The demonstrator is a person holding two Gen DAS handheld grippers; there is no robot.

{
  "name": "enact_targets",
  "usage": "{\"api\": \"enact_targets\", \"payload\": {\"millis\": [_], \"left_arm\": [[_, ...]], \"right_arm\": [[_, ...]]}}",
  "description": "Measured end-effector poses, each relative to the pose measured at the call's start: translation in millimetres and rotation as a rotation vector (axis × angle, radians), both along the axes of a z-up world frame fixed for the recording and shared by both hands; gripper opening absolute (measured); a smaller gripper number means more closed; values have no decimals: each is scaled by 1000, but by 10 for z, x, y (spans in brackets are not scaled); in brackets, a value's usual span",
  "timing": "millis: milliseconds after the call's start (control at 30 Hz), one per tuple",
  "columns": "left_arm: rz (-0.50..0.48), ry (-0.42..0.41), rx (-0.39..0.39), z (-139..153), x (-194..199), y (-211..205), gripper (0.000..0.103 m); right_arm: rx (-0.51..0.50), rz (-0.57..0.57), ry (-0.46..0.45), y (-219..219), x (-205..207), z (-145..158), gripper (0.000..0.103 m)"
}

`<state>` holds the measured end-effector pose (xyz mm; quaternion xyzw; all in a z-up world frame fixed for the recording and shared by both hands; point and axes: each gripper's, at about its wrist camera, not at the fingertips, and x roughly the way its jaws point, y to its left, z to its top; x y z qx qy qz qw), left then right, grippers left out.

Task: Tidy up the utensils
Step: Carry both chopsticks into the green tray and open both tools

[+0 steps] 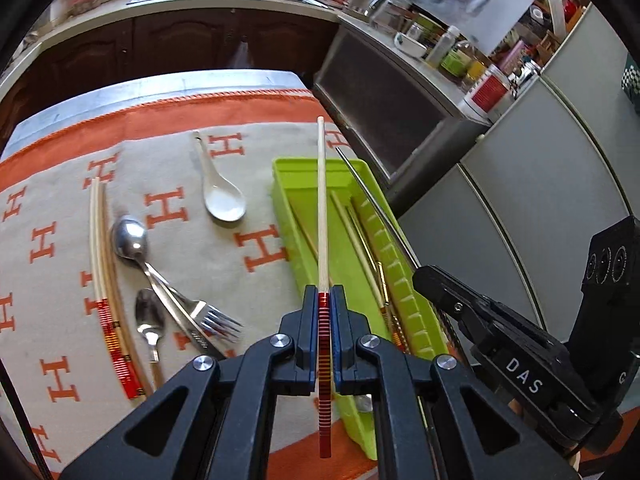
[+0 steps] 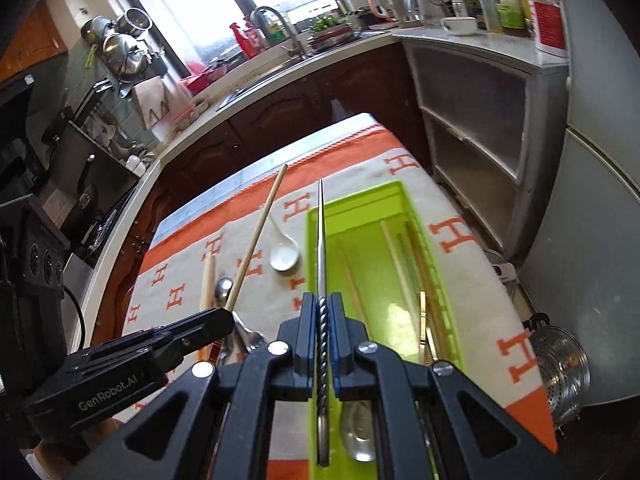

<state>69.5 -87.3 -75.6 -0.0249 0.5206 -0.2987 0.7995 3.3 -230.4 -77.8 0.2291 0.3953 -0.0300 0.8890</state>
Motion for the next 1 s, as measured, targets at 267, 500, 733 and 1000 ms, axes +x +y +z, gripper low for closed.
{"api": "enact_targets", "payload": {"millis": [267, 500, 733, 1000], "left_arm": [[-46, 131, 37, -311, -28, -463, 3], [-66, 152, 75, -439, -79, -567, 7], [-76, 122, 104, -393, -166, -514, 11], [-23, 51, 121, -225, -205, -242, 17]], "right_arm": [[38, -53, 86, -322, -93, -370, 6], [6, -15, 128, -290, -124, -451, 7], [-16, 0, 122, -253, -180, -415, 7], [-26, 8, 127, -210, -231, -397, 7]]}}
